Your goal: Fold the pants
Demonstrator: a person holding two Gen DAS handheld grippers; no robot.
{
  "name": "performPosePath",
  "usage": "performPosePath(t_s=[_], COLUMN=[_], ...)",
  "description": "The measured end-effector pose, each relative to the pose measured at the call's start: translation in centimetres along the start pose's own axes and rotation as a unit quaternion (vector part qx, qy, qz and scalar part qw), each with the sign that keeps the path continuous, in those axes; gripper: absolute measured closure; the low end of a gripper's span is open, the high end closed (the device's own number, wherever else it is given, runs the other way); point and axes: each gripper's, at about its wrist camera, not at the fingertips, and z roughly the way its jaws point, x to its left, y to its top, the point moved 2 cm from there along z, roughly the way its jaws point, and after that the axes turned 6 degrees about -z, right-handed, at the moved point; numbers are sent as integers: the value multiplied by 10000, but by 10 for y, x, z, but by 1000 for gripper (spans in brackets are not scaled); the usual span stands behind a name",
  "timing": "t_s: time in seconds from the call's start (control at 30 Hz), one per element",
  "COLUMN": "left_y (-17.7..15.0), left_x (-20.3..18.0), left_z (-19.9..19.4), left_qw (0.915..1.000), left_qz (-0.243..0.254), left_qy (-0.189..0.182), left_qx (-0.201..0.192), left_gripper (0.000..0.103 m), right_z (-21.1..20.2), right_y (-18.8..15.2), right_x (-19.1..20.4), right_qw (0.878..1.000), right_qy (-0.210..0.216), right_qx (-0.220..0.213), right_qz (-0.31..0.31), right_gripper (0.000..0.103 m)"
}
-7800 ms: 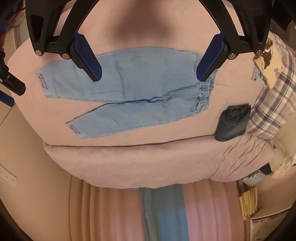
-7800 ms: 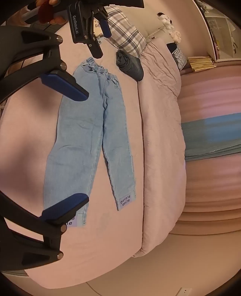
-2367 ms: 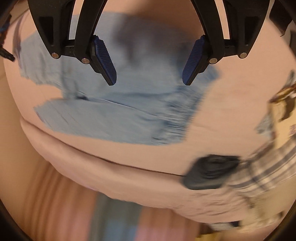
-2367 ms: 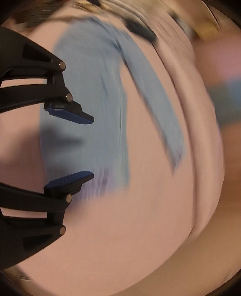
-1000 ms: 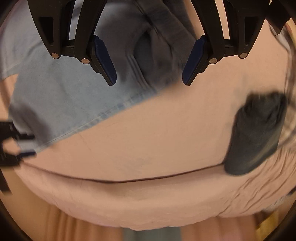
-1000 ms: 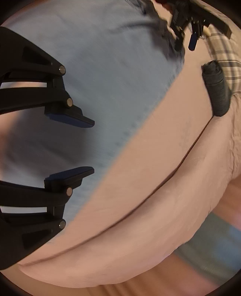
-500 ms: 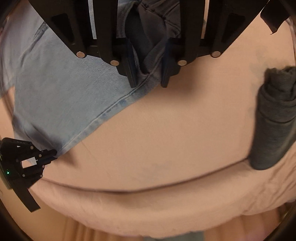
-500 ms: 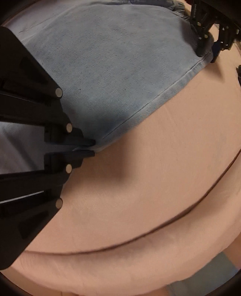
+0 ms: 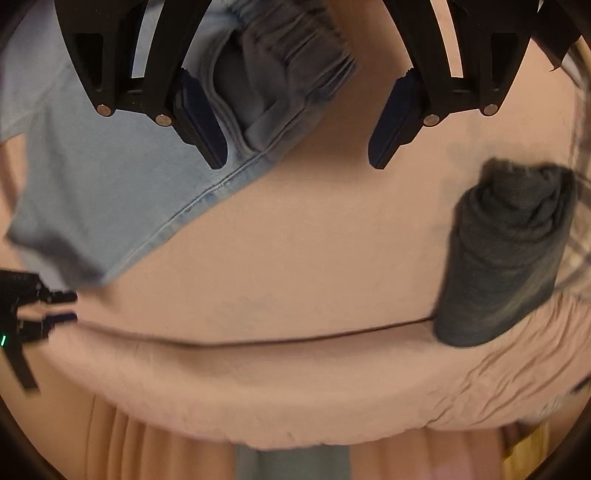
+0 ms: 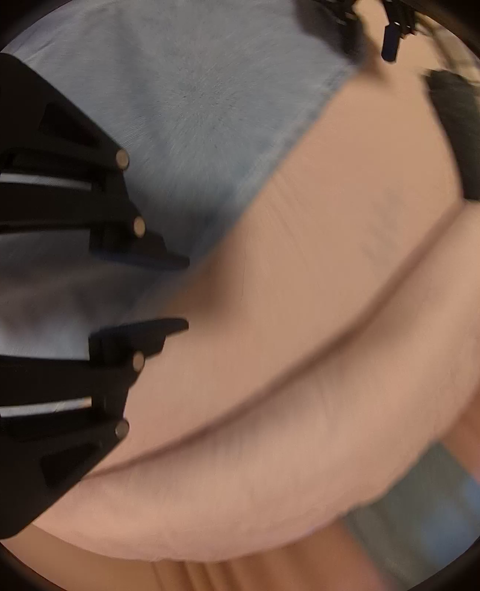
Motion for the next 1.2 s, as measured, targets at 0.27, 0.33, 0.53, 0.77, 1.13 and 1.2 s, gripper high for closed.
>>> performPosePath(t_s=[0.27,0.33,0.53,0.77,1.13,1.2], left_y=[-24,-25,-26,-21,-9,-7], left_x=[10,7,-9,-15,-6,-3], left_z=[9,15,26,27,21,18], left_qw=[9993,9991,9985,9983,9989,9981], left_qz=[-195,-189,-108,-109,144,136], left_qy=[-43,-10,36,78,-29,-299], left_qx=[304,389,535,571,451,521], left_gripper=[24,24,24,24,24,24], right_z=[4,9,26,44,62,44], right_y=[-126,-162,-226,-180,-96,-60], right_x=[-104,-122,-140,-93,-98,-45], right_qw=[9689,9475,9003,9317,9210,9541], right_qy=[-483,-617,-621,-688,-1975,-1425], right_qx=[962,1153,1460,1425,1793,1093], right_qz=[2227,2919,4054,3270,2839,2396], right_gripper=[71,65,54,96,75,63])
